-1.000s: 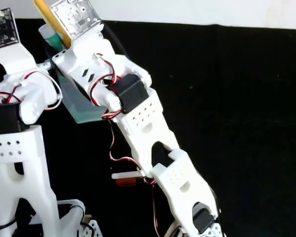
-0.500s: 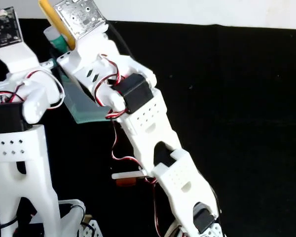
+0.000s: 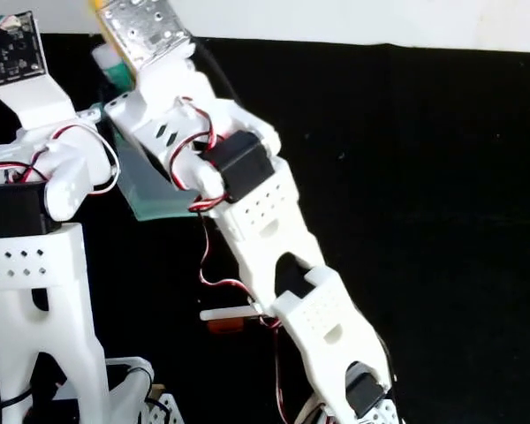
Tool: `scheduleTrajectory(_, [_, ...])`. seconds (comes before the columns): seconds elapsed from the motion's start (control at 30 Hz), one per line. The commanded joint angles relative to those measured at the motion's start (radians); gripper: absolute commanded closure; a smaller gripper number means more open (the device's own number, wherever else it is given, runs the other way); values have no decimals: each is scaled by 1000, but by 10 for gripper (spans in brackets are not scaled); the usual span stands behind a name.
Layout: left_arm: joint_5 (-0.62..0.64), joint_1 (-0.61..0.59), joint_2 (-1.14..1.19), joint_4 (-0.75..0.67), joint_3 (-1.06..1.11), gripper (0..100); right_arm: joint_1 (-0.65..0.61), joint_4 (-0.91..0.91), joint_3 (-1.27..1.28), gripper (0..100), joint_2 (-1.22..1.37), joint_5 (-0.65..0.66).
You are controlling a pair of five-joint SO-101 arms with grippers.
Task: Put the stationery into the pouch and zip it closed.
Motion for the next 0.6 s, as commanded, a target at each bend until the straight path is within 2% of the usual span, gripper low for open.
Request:
scheduleTrajectory(0.0, [-2, -16, 33, -2, 13, 993, -28, -1, -93, 726, -12, -5])
scheduleTrajectory(0.3, [-2, -16, 33, -2, 13, 993, -38, 4, -93, 738, -30, -3])
scheduleTrajectory(0.57, [-2, -16, 33, -2, 13, 993, -35, 113, -93, 752, -185, -2])
